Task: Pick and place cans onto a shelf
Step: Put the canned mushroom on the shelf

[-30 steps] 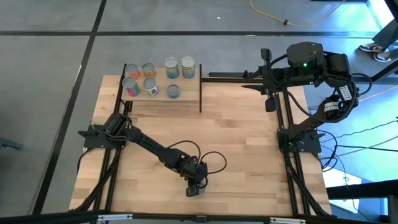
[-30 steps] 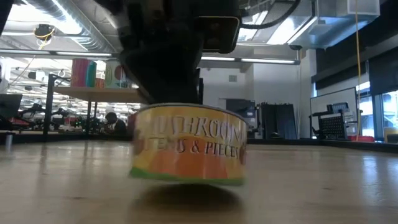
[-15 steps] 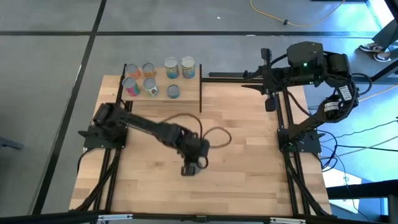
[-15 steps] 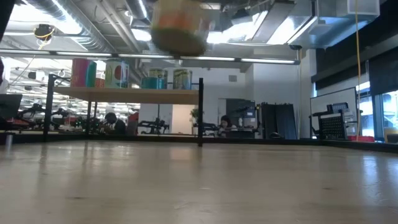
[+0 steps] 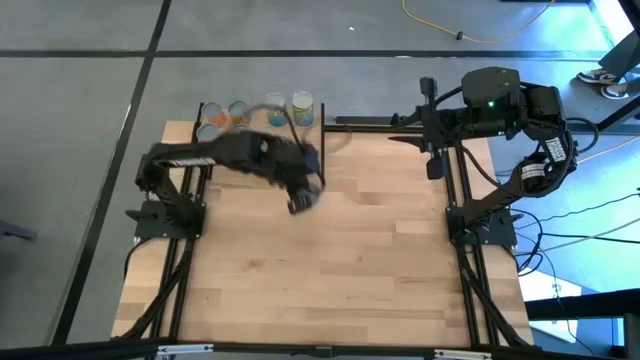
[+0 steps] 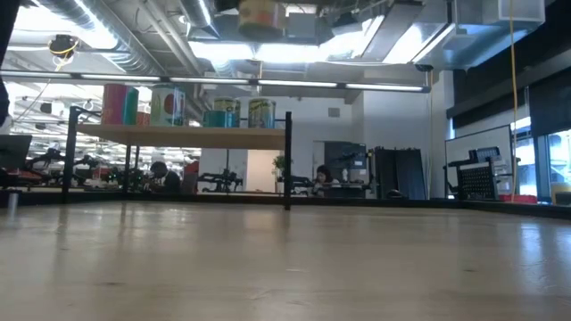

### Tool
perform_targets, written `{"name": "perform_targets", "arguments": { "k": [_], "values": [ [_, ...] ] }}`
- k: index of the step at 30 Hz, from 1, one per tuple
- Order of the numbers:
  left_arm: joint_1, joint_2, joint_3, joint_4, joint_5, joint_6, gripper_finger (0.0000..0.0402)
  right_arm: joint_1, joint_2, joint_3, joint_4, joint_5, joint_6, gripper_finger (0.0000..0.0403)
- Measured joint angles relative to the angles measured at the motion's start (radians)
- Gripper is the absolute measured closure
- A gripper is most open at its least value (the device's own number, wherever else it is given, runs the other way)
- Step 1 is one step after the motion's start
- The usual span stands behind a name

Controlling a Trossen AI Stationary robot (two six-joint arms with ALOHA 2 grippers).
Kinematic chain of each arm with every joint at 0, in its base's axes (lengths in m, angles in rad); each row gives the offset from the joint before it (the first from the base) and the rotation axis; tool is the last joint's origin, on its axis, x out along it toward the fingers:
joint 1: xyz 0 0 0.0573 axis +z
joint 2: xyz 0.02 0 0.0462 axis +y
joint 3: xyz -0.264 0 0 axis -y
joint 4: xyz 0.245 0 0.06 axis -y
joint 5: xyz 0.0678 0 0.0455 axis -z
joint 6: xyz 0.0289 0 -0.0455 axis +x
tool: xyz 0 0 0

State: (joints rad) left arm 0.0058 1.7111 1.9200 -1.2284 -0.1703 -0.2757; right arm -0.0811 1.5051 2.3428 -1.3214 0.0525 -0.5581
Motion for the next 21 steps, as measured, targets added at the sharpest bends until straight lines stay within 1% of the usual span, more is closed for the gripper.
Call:
{"name": "perform_targets", "arguments": {
  "k": [3, 5, 9, 14, 17, 21],
  "values": [
    [0.077, -0.012, 0.052, -0.030, -0.039, -0.001, 0.0401, 0.000, 0.000, 0.000, 0.001, -0.001, 0.000, 0.0318],
    [0.134, -0.019, 0.070, -0.063, -0.041, 0.007, 0.0401, 0.000, 0.000, 0.000, 0.001, -0.001, 0.000, 0.0318],
    [0.248, -0.016, 0.076, -0.060, -0.037, 0.048, 0.0401, 0.000, 0.000, 0.000, 0.001, -0.001, 0.000, 0.0318],
    [0.376, 0.013, 0.075, -0.042, 0.006, 0.119, 0.0401, 0.000, 0.000, 0.000, 0.001, -0.001, 0.000, 0.0318],
    [0.435, 0.042, 0.075, -0.025, 0.013, 0.128, 0.0401, 0.000, 0.000, 0.000, 0.001, -0.001, 0.000, 0.0318],
    [0.490, 0.093, 0.075, -0.010, 0.057, 0.168, 0.0401, 0.000, 0.000, 0.000, 0.001, -0.001, 0.000, 0.0318]
  ]
}}
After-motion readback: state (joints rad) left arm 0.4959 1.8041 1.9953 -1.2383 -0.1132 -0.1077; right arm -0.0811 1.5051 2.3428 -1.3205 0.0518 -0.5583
